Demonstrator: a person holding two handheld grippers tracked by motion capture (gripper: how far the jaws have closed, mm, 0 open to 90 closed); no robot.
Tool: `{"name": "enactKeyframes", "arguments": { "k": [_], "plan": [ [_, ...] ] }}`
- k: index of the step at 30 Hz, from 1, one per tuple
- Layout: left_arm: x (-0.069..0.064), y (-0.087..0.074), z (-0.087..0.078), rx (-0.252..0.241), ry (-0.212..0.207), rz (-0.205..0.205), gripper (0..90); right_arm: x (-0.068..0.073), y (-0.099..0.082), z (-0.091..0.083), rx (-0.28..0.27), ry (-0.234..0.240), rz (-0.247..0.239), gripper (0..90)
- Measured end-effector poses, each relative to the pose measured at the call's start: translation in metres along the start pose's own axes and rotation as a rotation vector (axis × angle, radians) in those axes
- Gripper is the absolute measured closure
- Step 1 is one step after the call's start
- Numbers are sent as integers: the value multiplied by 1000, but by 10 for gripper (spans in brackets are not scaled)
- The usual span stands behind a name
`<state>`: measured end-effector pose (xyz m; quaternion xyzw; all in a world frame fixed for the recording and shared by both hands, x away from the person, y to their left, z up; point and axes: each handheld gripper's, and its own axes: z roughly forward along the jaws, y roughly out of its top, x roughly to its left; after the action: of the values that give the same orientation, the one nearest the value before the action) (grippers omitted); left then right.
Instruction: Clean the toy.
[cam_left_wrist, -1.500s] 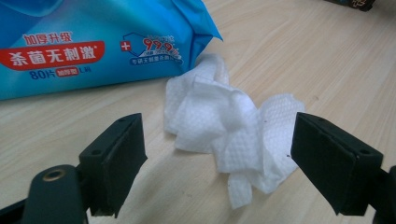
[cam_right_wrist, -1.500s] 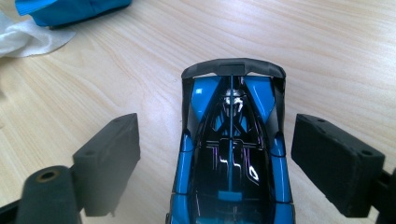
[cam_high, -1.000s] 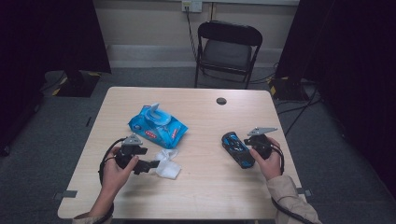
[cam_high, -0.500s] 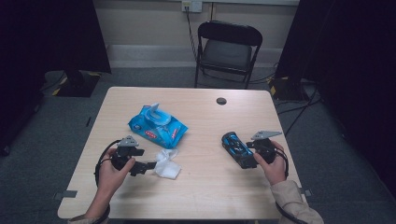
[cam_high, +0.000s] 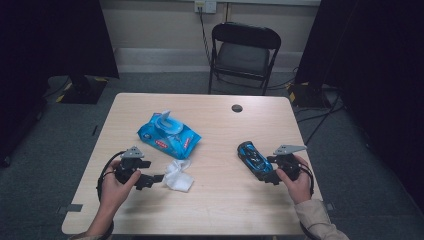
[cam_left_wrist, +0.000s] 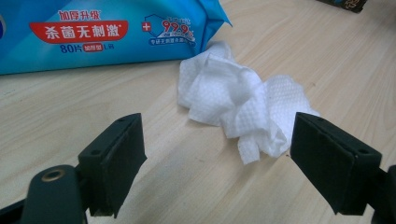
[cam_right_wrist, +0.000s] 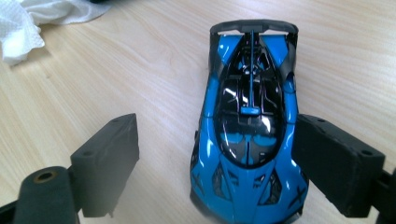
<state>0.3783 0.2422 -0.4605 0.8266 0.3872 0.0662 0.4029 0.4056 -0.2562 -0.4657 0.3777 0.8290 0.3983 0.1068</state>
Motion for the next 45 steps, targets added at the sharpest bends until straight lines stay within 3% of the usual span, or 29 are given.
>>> {"name": "enactKeyframes", "arguments": {
  "k": [17, 45],
  "plan": [
    [3, -6, -4, -3, -7, -10, 174, 0, -13, -13, 0, 0, -4, 146],
    [15, -22, -13, 15, 23, -35, 168, -5, -39, -33, 8, -2, 1, 145]
  ]
}}
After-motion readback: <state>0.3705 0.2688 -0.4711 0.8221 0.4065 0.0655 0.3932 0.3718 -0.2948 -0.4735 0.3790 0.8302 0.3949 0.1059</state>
